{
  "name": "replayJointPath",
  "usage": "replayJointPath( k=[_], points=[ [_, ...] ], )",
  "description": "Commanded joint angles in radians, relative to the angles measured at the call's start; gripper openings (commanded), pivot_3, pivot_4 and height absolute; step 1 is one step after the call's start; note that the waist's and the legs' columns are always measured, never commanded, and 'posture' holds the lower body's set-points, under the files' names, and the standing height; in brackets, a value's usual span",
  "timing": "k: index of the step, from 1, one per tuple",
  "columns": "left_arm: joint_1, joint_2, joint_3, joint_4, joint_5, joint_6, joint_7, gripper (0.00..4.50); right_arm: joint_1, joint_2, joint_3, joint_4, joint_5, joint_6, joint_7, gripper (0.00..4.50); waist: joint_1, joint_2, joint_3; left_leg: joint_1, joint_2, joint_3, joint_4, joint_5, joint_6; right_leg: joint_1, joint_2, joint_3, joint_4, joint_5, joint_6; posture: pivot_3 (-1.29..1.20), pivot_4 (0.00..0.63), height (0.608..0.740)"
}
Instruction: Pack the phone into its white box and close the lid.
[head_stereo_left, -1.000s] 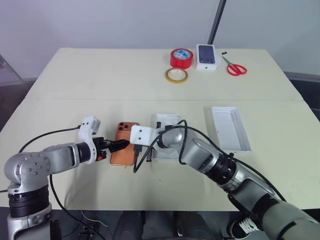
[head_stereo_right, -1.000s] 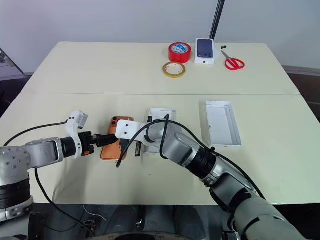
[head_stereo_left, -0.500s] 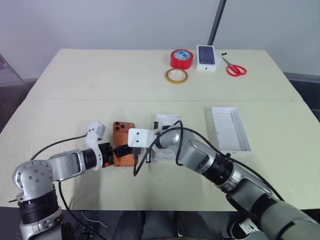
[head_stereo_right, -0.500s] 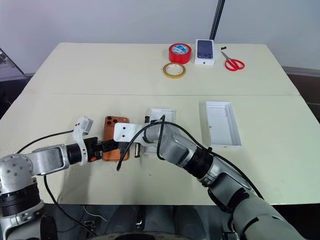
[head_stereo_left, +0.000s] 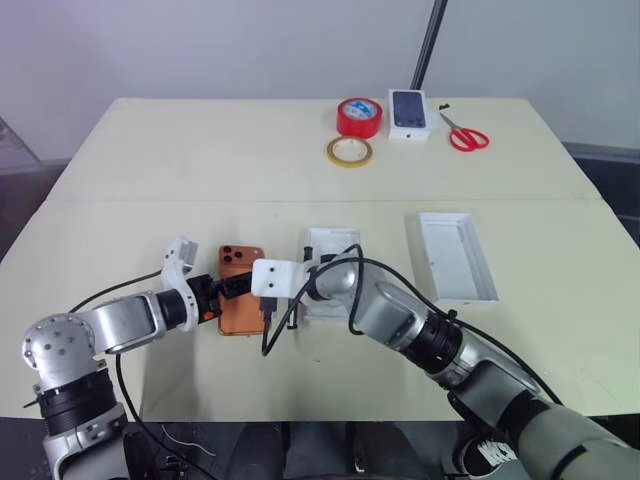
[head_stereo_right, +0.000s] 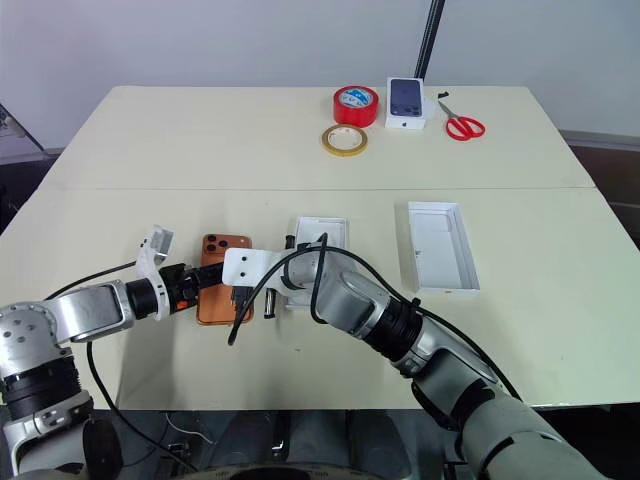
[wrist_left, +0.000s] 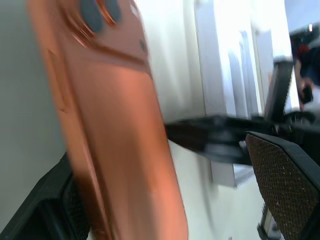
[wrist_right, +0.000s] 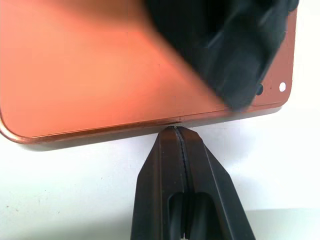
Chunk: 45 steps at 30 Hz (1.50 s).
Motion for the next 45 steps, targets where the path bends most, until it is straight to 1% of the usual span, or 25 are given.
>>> replayJointPath(
  k=[1,2,3,8,9,10,12,15,16,18,20,23,26,29,33,38,43,44,45],
  points=[
    [0.035,0.022,0.005,0.006,-0.039,-0.033,0.066,3.93,0.003,0.014,-0.02,-0.018,-0.007,-0.002,-0.007,0.0,0.0,0.0,0.0,0.0,0.0,0.0,0.0,0.0,0.0,0.0,0.0,0.0,0.0,0.0,0.0,0.0,0.15,0.717],
    [0.041,0.024,0.006,0.009,-0.06,-0.049,0.083,3.67,0.001,0.014,-0.022,-0.018,-0.01,-0.005,-0.009,0.0,-0.001,0.0,0.0,0.0,0.0,0.0,0.0,0.0,0.0,0.0,0.0,0.0,0.0,0.0,0.0,0.0,0.15,0.717],
    [0.048,0.028,0.005,0.012,-0.079,-0.065,0.097,3.21,0.0,0.014,-0.023,-0.018,-0.012,-0.006,-0.011,0.0,0.0,0.0,0.0,0.0,0.0,0.0,0.0,0.0,0.0,0.0,0.0,0.0,0.0,0.0,0.0,0.0,0.15,0.717],
    [0.087,0.074,-0.008,0.041,-0.246,-0.163,0.179,0.66,0.0,-0.018,-0.06,-0.07,-0.013,0.013,-0.008,0.0,0.004,-0.001,0.001,-0.001,0.0,0.0,0.0,0.0,0.0,-0.001,0.0,0.0,0.0,0.0,0.0,0.0,0.15,0.717],
    [0.097,0.087,-0.022,0.046,-0.279,-0.183,0.196,0.28,-0.002,-0.025,-0.074,-0.086,-0.012,0.022,-0.007,0.0,0.004,-0.002,0.0,-0.001,0.0,0.0,0.0,0.0,0.0,-0.001,-0.001,0.0,0.0,0.0,0.0,0.0,0.15,0.717],
    [0.106,0.099,-0.036,0.052,-0.315,-0.206,0.21,0.02,-0.006,-0.034,-0.087,-0.103,-0.009,0.031,-0.004,0.0,0.003,-0.001,0.0,-0.001,0.0,-0.001,0.0,0.0,0.0,-0.001,-0.001,0.0,-0.001,0.0,0.0,0.0,0.15,0.717],
    [0.122,0.122,-0.068,0.052,-0.378,-0.252,0.236,0.02,-0.008,-0.048,-0.108,-0.134,-0.006,0.047,0.002,0.0,0.002,-0.001,0.0,-0.001,0.0,-0.001,-0.001,0.0,0.0,-0.001,-0.001,0.0,-0.001,0.001,-0.001,0.0,0.15,0.717],
    [0.106,0.142,-0.12,0.037,-0.5,-0.349,0.275,0.02,0.009,-0.09,-0.248,-0.278,0.07,0.116,0.035,0.0,0.006,-0.001,0.001,-0.001,0.0,-0.001,-0.002,0.0,0.0,-0.001,-0.001,0.0,-0.001,0.0,-0.001,0.0,0.15,0.717],
    [0.104,0.149,-0.137,0.028,-0.535,-0.378,0.287,0.02,0.017,-0.104,-0.28,-0.316,0.093,0.131,0.046,0.0,0.007,-0.001,0.001,-0.004,0.0,-0.001,-0.002,0.0,-0.001,-0.003,-0.002,0.0,-0.001,0.0,-0.001,0.0,0.15,0.717],
    [0.069,0.12,-0.165,0.005,-0.568,-0.429,0.303,0.02,0.058,-0.164,-0.381,-0.407,0.158,0.157,0.084,0.0,0.013,-0.002,0.001,-0.006,0.0,-0.002,-0.001,0.0,-0.001,-0.004,-0.002,-0.001,-0.002,0.001,-0.001,0.0,0.15,0.717],
    [0.028,0.089,-0.217,-0.018,-0.572,-0.457,0.315,0.02,0.113,-0.236,-0.466,-0.461,0.196,0.146,0.102,0.0,0.02,-0.002,0.001,-0.006,-0.002,-0.002,-0.001,0.0,0.0,-0.003,-0.004,-0.002,-0.003,0.001,-0.001,0.0,0.15,0.717],
    [-0.035,0.031,-0.312,-0.033,-0.572,-0.494,0.348,0.02,0.212,-0.289,-0.607,-0.496,0.288,0.146,0.119,0.0,0.027,-0.003,0.001,-0.006,-0.005,-0.003,0.0,0.0,0.0,-0.001,-0.007,-0.003,-0.004,0.001,-0.001,0.0,0.15,0.717],
    [-0.08,-0.014,-0.405,-0.017,-0.572,-0.525,0.377,0.02,0.313,-0.35,-0.696,-0.511,0.343,0.121,0.134,0.0,0.029,-0.003,0.001,-0.006,-0.006,-0.003,0.0,0.0,0.001,-0.001,-0.007,-0.003,-0.004,0.001,-0.001,0.0,0.15,0.717],
    [-0.112,-0.043,-0.478,0.025,-0.536,-0.546,0.382,0.02,0.398,-0.405,-0.743,-0.515,0.36,0.095,0.117,0.0,0.021,-0.002,0.001,-0.006,-0.006,-0.002,-0.001,0.0,0.001,-0.001,-0.006,-0.003,-0.004,0.0,-0.001,0.0,0.15,0.717],
    [-0.145,-0.073,-0.532,0.071,-0.472,-0.555,0.357,0.02,0.442,-0.43,-0.788,-0.533,0.387,0.112,0.075,0.0,0.006,-0.002,0.002,-0.006,-0.005,-0.002,-0.001,0.001,0.002,-0.001,-0.004,-0.002,-0.003,0.0,-0.001,0.0,0.15,0.717],
    [-0.176,-0.105,-0.563,0.121,-0.409,-0.547,0.318,0.02,0.474,-0.44,-0.794,-0.542,0.408,0.121,0.025,0.0,0.01,-0.002,0.002,-0.006,-0.003,-0.003,0.0,0.001,0.001,-0.001,0.0,-0.001,-0.003,0.0,-0.001,0.0,0.15,0.717],
    [-0.188,-0.123,-0.568,0.142,-0.359,-0.527,0.285,0.02,0.472,-0.444,-0.782,-0.542,0.426,0.12,-0.009,0.0,0.01,-0.002,0.002,-0.006,-0.002,-0.003,0.001,0.002,0.0,0.0,0.001,-0.001,-0.003,0.0,-0.001,0.0,0.15,0.717],
    [-0.188,-0.125,-0.566,0.142,-0.354,-0.526,0.281,0.97,0.469,-0.446,-0.781,-0.54,0.43,0.121,-0.013,0.0,0.01,-0.002,0.002,-0.006,-0.002,-0.003,0.001,0.002,0.0,0.0,0.002,-0.001,-0.003,0.0,-0.001,0.0,0.15,0.717],
    [-0.188,-0.126,-0.562,0.141,-0.351,-0.525,0.277,1.32,0.467,-0.449,-0.779,-0.538,0.433,0.12,-0.017,0.0,0.01,-0.002,0.002,-0.006,-0.002,-0.003,0.001,0.003,-0.002,0.0,0.002,-0.001,-0.003,0.0,-0.001,0.0,0.15,0.717]
  ],
)
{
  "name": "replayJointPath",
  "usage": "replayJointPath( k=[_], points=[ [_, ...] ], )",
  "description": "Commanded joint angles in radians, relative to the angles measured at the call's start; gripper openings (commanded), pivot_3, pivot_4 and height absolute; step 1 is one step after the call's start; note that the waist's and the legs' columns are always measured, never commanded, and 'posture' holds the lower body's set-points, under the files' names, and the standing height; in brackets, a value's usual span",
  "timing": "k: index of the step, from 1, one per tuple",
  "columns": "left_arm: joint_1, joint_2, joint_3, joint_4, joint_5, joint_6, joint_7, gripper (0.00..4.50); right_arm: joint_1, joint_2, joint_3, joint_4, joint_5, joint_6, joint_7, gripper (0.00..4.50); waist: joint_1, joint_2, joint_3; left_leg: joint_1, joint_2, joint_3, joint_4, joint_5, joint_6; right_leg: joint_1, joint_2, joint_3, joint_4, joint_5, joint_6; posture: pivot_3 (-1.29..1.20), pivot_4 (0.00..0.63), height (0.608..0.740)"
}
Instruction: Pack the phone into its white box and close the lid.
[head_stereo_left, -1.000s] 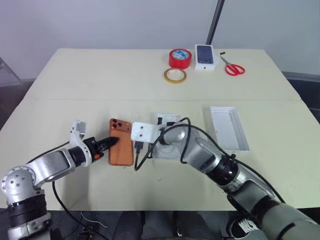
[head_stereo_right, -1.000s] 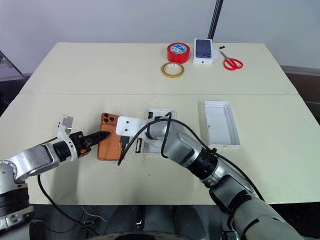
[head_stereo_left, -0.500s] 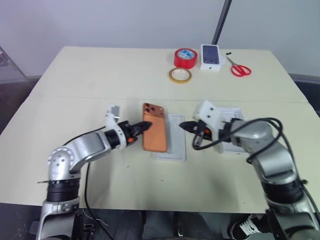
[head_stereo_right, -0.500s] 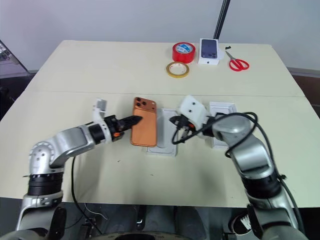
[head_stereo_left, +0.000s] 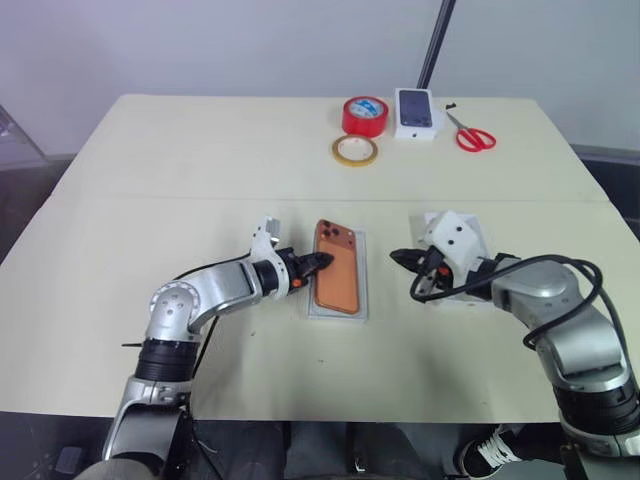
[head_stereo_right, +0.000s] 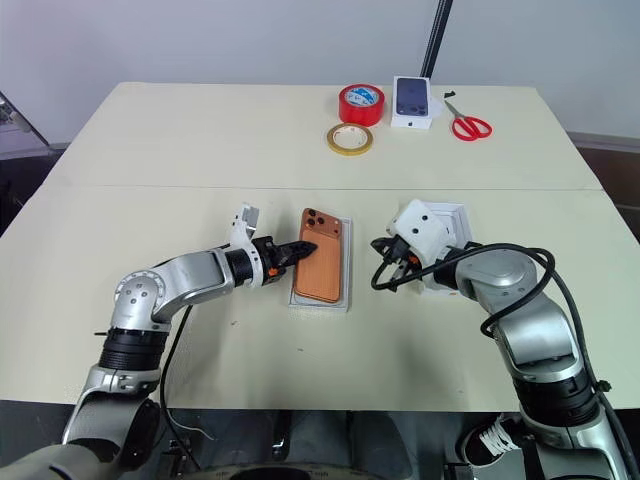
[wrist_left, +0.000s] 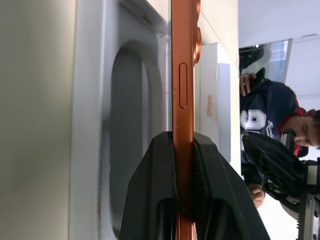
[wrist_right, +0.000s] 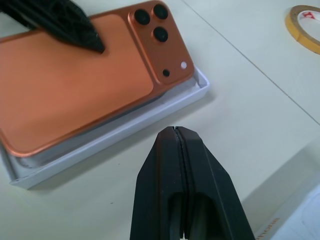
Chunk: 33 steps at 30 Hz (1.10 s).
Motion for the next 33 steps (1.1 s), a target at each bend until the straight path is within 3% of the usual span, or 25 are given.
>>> replayJointPath(
  k=[1,5,6,9,12,15,22,28,33],
  points=[
    [-0.022,-0.006,0.012,-0.028,0.007,0.008,-0.034,1.81,-0.014,-0.018,-0.007,-0.037,0.018,-0.009,-0.017,0.0,0.0,0.0,0.0,0.0,0.0,0.0,0.0,0.0,0.0,0.0,0.0,0.0,0.0,0.0,0.0,0.0,0.15,0.717],
    [-0.019,0.041,0.024,-0.08,0.003,0.036,-0.058,3.99,-0.014,-0.043,0.02,-0.026,0.008,-0.015,-0.022,0.0,0.0,0.0,0.0,0.0,0.0,0.0,0.0,0.0,0.0,0.0,0.0,0.0,0.0,0.0,0.0,0.0,0.15,0.717],
    [-0.013,0.07,0.025,-0.105,0.015,0.052,-0.072,4.36,-0.014,-0.053,0.031,-0.023,0.0,-0.015,-0.026,0.0,-0.002,0.0,0.0,0.0,0.0,0.0,0.0,0.0,0.0,0.0,0.0,0.0,0.0,0.0,0.0,0.0,0.15,0.717],
    [0.0,0.177,0.033,-0.174,0.087,0.09,-0.134,4.36,-0.025,-0.076,0.062,-0.012,-0.014,-0.005,-0.037,0.0,-0.005,0.0,0.0,0.001,0.001,0.0,-0.001,0.0,0.0,0.0,0.001,0.001,0.0,0.0,0.0,0.0,0.15,0.717],
    [-0.003,0.296,0.018,-0.242,0.265,0.087,-0.228,4.36,-0.037,-0.103,0.103,-0.003,-0.026,-0.004,-0.031,0.0,-0.002,0.0,0.0,0.001,0.002,0.0,-0.001,0.0,0.0,0.0,0.003,0.001,0.0,0.0,0.0,0.0,0.15,0.717],
    [-0.014,0.387,-0.018,-0.287,0.452,0.061,-0.337,3.53,-0.056,-0.107,0.158,0.022,-0.057,-0.002,-0.049,0.0,-0.001,0.0,0.0,0.001,0.002,0.0,-0.001,0.0,0.0,0.0,0.002,0.001,0.0,0.0,0.0,0.0,0.15,0.717],
    [-0.015,0.414,-0.181,-0.293,0.777,0.041,-0.532,0.03,-0.139,-0.055,0.284,0.092,-0.131,0.028,-0.113,0.0,-0.001,0.0,0.001,0.0,0.001,0.001,-0.001,0.0,0.0,0.0,0.002,0.001,-0.001,0.0,0.0,0.0,0.15,0.717],
    [-0.081,0.298,-0.324,-0.238,0.954,0.038,-0.667,0.03,-0.193,-0.002,0.384,0.122,-0.179,0.052,-0.133,0.0,0.003,0.0,0.001,0.0,0.002,0.0,-0.001,-0.001,0.001,0.0,0.002,0.0,-0.001,0.0,-0.001,0.0,0.15,0.717],
    [-0.128,0.192,-0.361,-0.198,1.016,0.065,-0.762,0.03,-0.182,-0.027,0.416,0.098,-0.206,0.053,-0.118,0.0,0.004,0.0,0.001,0.0,0.001,0.0,-0.001,-0.001,0.002,0.0,0.001,0.0,0.0,0.0,0.0,0.0,0.15,0.717]
  ],
)
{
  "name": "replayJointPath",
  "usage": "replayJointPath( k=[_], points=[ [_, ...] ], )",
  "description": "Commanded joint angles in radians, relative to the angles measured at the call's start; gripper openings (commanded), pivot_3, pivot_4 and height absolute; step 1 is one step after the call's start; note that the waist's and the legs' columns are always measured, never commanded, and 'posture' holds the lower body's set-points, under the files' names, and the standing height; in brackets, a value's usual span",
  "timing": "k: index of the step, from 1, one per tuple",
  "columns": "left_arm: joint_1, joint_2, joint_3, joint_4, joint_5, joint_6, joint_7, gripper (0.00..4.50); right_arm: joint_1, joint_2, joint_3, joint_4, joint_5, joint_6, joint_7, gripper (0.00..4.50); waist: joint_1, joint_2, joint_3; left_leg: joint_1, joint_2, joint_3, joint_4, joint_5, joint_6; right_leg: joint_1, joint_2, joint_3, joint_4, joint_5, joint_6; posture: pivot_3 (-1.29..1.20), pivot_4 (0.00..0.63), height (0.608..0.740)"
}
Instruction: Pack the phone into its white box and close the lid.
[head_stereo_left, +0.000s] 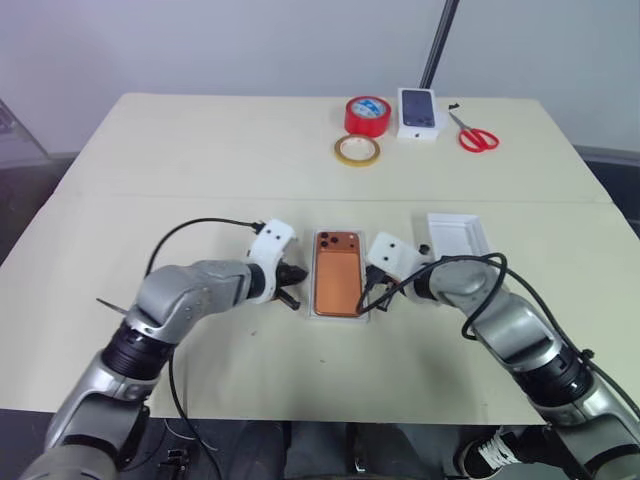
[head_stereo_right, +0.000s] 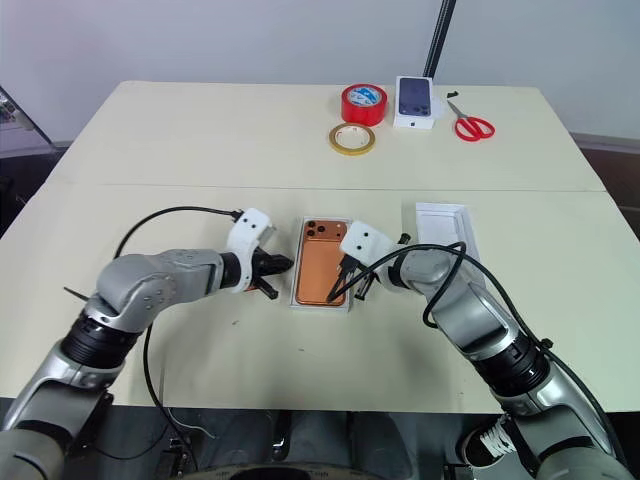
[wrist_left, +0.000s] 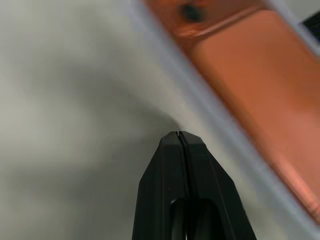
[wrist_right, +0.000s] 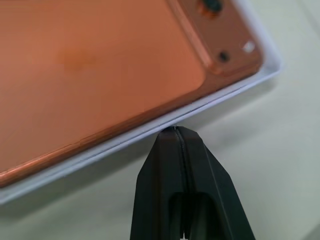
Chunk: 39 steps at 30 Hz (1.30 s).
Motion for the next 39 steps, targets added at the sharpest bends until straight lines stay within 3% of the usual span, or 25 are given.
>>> replayJointPath(
  k=[1,6,14,20,26,30,34,39],
  points=[
    [-0.043,-0.078,-0.037,0.026,0.023,0.026,-0.082,0.03,0.0,-0.029,-0.011,-0.053,-0.012,0.0,0.014,0.0,0.003,0.0,0.0,0.0,0.0,0.0,0.0,0.0,0.0,0.0,0.0,0.0,0.0,0.0,0.0,0.0,0.15,0.717],
    [-0.116,-0.21,-0.046,0.106,0.075,0.051,-0.133,0.03,0.067,-0.122,-0.067,-0.123,0.003,0.023,0.051,0.0,0.026,0.0,0.0,0.0,-0.001,-0.001,0.002,-0.001,0.002,0.001,-0.001,-0.001,0.0,0.0,0.0,0.0,0.15,0.717],
    [-0.192,-0.379,-0.111,0.205,0.175,0.048,-0.214,0.03,0.255,-0.271,-0.232,-0.181,0.021,0.037,0.078,0.0,0.02,0.0,0.0,-0.001,-0.002,-0.001,0.003,-0.002,0.004,0.002,-0.001,-0.001,0.0,0.0,0.001,0.0,0.15,0.717],
    [-0.192,-0.418,-0.1,0.241,0.225,0.054,-0.243,0.03,0.322,-0.294,-0.293,-0.189,0.022,0.034,0.073,0.0,0.018,0.0,0.0,0.0,0.0,-0.001,0.003,-0.002,0.004,0.002,0.001,-0.001,0.0,0.0,0.001,0.0,0.15,0.717],
    [-0.168,-0.382,-0.056,0.216,0.241,0.078,-0.267,0.03,0.349,-0.323,-0.371,-0.195,0.047,0.043,0.098,0.0,0.02,0.0,0.0,0.0,0.0,-0.001,0.003,-0.002,0.004,0.002,0.0,0.0,0.0,0.0,0.001,0.0,0.15,0.717],
    [-0.126,-0.306,0.013,0.119,0.209,0.109,-0.296,0.0,0.351,-0.353,-0.502,-0.228,0.156,0.103,0.183,1.28,0.014,0.001,0.0,0.0,0.0,0.0,0.003,-0.002,0.004,0.002,0.0,0.0,0.0,0.0,0.001,0.0,0.15,0.717],
    [-0.064,-0.198,0.034,0.007,0.228,0.021,-0.361,0.0,0.281,-0.356,-0.558,-0.196,0.222,0.177,0.191,3.41,0.009,0.002,0.001,0.0,0.002,0.0,0.003,-0.002,0.003,0.002,0.001,0.0,0.0,0.0,0.001,0.0,0.15,0.717],
    [0.058,-0.057,0.02,-0.09,0.332,-0.327,-0.507,0.0,0.133,-0.3,-0.499,-0.061,0.241,0.283,0.119,3.41,-0.001,0.002,0.001,0.001,0.002,0.0,0.002,-0.001,0.002,0.002,0.0,0.0,0.0,0.0,0.0,0.0,0.15,0.717]
  ],
)
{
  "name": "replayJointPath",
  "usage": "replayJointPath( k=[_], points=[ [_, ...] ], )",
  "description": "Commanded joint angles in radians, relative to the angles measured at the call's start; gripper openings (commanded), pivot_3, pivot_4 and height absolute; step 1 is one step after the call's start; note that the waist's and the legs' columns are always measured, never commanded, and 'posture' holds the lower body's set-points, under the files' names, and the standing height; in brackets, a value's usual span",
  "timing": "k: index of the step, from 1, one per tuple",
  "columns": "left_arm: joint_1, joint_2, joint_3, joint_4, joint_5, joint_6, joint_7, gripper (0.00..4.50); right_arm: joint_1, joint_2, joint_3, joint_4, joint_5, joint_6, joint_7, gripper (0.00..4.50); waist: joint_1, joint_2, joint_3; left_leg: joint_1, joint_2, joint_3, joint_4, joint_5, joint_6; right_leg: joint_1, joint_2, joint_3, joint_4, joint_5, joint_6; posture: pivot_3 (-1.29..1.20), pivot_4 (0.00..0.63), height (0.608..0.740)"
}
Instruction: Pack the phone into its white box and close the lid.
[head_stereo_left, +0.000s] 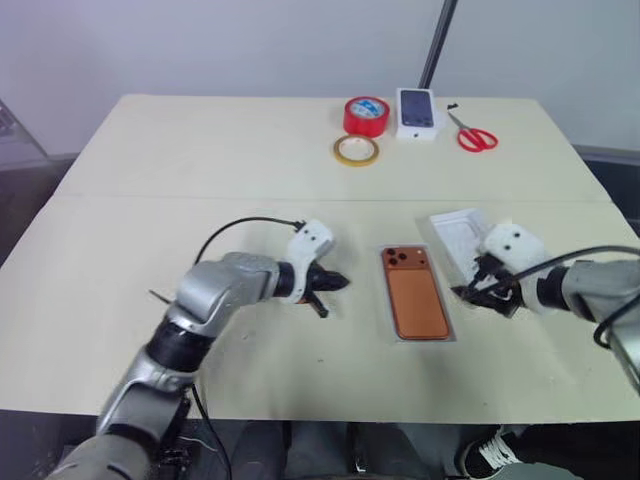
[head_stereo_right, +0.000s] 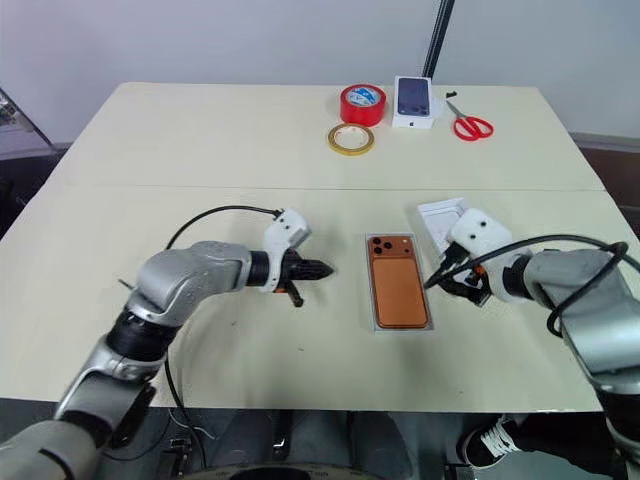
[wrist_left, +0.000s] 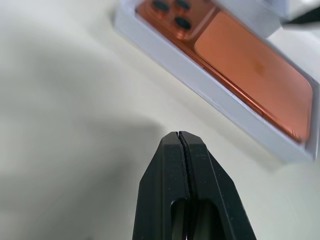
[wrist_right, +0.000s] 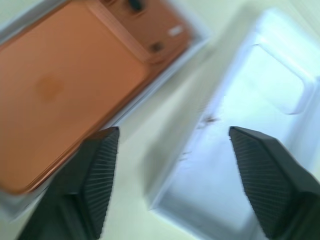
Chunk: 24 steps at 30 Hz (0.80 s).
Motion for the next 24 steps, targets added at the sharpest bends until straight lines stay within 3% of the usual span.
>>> replayJointPath(
  k=[1,7,8,11,15,18,22,24],
  points=[
    [0.05,0.046,0.0,-0.068,0.06,-0.233,-0.105,0.0,-0.081,0.055,0.033,0.093,0.007,0.055,-0.063,3.41,0.0,0.0,0.0,0.0,0.0,0.0,0.0,0.0,0.0,0.0,0.0,0.0,0.0,0.0,0.0,0.0,0.15,0.717],
    [0.147,0.117,-0.011,-0.099,0.129,-0.482,-0.241,0.0,-0.192,0.168,0.102,0.302,-0.017,0.073,-0.163,3.41,0.001,0.001,0.0,-0.001,-0.001,0.001,0.0,0.0,0.0,-0.001,-0.001,0.0,0.0,0.0,0.0,0.0,0.15,0.717],
    [0.16,0.124,-0.008,-0.105,0.129,-0.502,-0.258,0.0,-0.212,0.189,0.096,0.334,-0.012,0.09,-0.177,3.18,0.001,0.001,0.001,-0.001,-0.001,0.002,0.0,0.0,0.0,-0.001,-0.001,0.0,0.0,0.0,0.0,0.0,0.15,0.717],
    [0.184,0.124,0.008,-0.117,0.122,-0.529,-0.28,0.0,-0.241,0.224,0.078,0.368,0.009,0.135,-0.198,2.14,-0.002,0.001,0.001,-0.001,0.0,0.002,0.0,0.0,0.001,-0.001,-0.001,0.001,0.0,0.0,0.0,0.0,0.15,0.717],
    [0.205,0.123,0.016,-0.127,0.125,-0.538,-0.284,0.0,-0.249,0.224,0.061,0.341,0.032,0.189,-0.209,0.12,-0.002,0.001,0.0,-0.001,0.0,0.001,0.0,-0.001,0.001,-0.001,0.0,0.001,0.0,0.0,0.0,0.0,0.15,0.717],
    [0.221,0.122,0.021,-0.127,0.134,-0.547,-0.276,0.0,-0.254,0.224,0.01,0.3,0.057,0.245,-0.221,0.05,-0.001,0.001,0.001,-0.001,0.0,0.001,0.0,-0.001,0.001,-0.001,0.0,0.001,0.0,0.0,0.0,0.0,0.15,0.717],
    [0.252,0.118,0.105,-0.113,0.102,-0.52,-0.23,0.0,-0.333,0.275,-0.179,0.182,0.145,0.417,-0.216,0.05,-0.003,0.002,0.001,-0.001,0.0,0.001,0.0,-0.001,0.001,-0.002,0.0,0.001,0.001,0.0,0.0,0.0,0.15,0.717],
    [0.26,0.109,0.165,-0.082,0.085,-0.501,-0.193,0.0,-0.374,0.313,-0.277,0.135,0.269,0.464,-0.213,0.05,-0.007,0.003,0.001,-0.001,0.001,0.002,0.0,-0.001,0.001,-0.002,0.001,0.001,0.002,0.0,0.0,0.0,0.15,0.717]
  ],
)
